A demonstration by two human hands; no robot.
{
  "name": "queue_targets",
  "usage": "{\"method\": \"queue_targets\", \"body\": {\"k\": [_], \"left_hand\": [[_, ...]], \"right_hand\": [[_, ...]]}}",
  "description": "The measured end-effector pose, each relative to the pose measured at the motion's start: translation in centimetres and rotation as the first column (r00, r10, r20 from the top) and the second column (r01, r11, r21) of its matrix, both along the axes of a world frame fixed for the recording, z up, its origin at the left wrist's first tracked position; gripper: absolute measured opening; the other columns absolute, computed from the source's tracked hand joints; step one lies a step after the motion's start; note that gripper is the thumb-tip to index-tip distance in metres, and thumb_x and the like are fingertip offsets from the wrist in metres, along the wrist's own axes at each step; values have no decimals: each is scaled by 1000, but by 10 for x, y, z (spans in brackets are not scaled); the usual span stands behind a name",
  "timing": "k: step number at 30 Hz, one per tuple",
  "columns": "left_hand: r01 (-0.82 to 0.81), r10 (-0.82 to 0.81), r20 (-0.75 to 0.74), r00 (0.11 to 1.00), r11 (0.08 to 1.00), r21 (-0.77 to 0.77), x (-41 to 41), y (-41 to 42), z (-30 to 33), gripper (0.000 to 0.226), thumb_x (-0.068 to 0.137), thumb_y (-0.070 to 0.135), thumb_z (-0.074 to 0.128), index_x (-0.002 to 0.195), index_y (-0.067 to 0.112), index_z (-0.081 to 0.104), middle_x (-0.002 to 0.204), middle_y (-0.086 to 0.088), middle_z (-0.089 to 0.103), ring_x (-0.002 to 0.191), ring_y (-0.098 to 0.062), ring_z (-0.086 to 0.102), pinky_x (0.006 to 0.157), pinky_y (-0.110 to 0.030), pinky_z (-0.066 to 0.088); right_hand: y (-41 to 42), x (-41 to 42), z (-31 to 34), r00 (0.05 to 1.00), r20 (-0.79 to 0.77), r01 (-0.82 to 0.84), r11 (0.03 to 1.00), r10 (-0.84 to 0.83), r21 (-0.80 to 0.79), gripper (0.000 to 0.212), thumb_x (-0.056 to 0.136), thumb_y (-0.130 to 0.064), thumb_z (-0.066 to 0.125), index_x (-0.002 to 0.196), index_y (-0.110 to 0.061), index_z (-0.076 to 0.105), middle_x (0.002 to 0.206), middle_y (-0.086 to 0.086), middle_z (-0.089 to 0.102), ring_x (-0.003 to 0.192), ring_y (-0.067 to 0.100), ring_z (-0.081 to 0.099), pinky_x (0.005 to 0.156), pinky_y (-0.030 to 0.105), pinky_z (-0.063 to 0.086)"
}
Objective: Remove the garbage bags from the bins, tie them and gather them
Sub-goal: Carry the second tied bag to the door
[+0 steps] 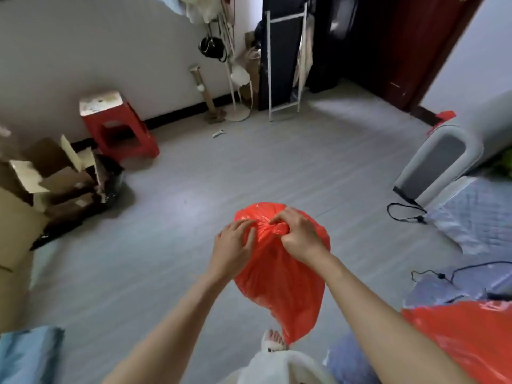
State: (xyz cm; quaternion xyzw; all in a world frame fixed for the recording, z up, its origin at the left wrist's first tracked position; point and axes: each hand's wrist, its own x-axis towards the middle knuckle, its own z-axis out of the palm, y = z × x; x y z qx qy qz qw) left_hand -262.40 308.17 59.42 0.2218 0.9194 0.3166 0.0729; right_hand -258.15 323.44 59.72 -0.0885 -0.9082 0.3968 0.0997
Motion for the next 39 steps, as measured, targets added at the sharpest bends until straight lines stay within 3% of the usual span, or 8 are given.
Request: {"method": "queue_targets", "body": {"k": [6,12,18,21,26,30,34,39], "left_hand": [[113,-114,-15,993,993,-42,-147,121,25,32,94,28,46,123,21,56,131,0,56,123,-21,48,104,-40,36],[269,-273,-30,962,959,-90,-323,269,11,34,94,32,45,124,20,54,132,-2,56,123,-24,48,102,-38,37],[465,-468,-16,884,881,-91,-467,436,8,32,94,33,43,121,23,57,129,2,58,123,-20,47,100,-38,36],[568,-575,-68,816,817,-98,-513,520,19,29,92,32,45,116,25,59,126,6,59,123,-18,47,102,-40,37],[682,-689,-78,720,724,-101,-583,706,20,29,92,31,42,116,27,58,126,7,59,119,-21,49,100,-40,35],[730,-735,-3,678,674,-111,-620,841,4,31,93,32,38,117,27,56,128,3,58,117,-25,50,100,-41,36],[780,-780,53,624,616,-114,-651,967,-3,32,94,33,37,121,29,53,132,7,54,122,-21,47,101,-42,33],[834,-839,62,541,525,-169,-687,1121,-4,35,93,34,40,127,29,49,139,10,47,128,-18,42,102,-41,34]], "right_hand": [[115,-133,12,993,-33,112,993,-113,-28,32,68,12,52,89,-6,67,96,14,64,98,31,58,88,38,45],[256,-288,5,961,-4,275,960,-275,-48,33,68,12,52,90,-5,68,94,15,63,94,28,60,73,11,32],[407,-404,11,896,68,441,897,-439,-28,30,70,7,56,90,-11,68,95,8,64,95,24,60,67,6,30],[475,-435,22,833,71,551,835,-549,-8,29,69,6,59,89,-14,67,92,-2,61,95,18,59,67,-3,29],[635,-491,24,731,16,683,731,-683,-3,24,73,4,61,93,-9,65,101,7,63,98,22,60,71,8,30],[758,-522,10,689,44,724,690,-724,7,23,75,1,61,94,-12,64,102,4,62,96,14,57,66,4,30],[879,-552,8,646,69,761,649,-760,28,26,71,6,63,92,-8,65,100,8,63,99,24,59,74,10,29],[1017,-581,5,564,115,820,571,-817,38,23,72,4,65,92,-7,66,98,11,63,98,25,59,76,10,29]]}}
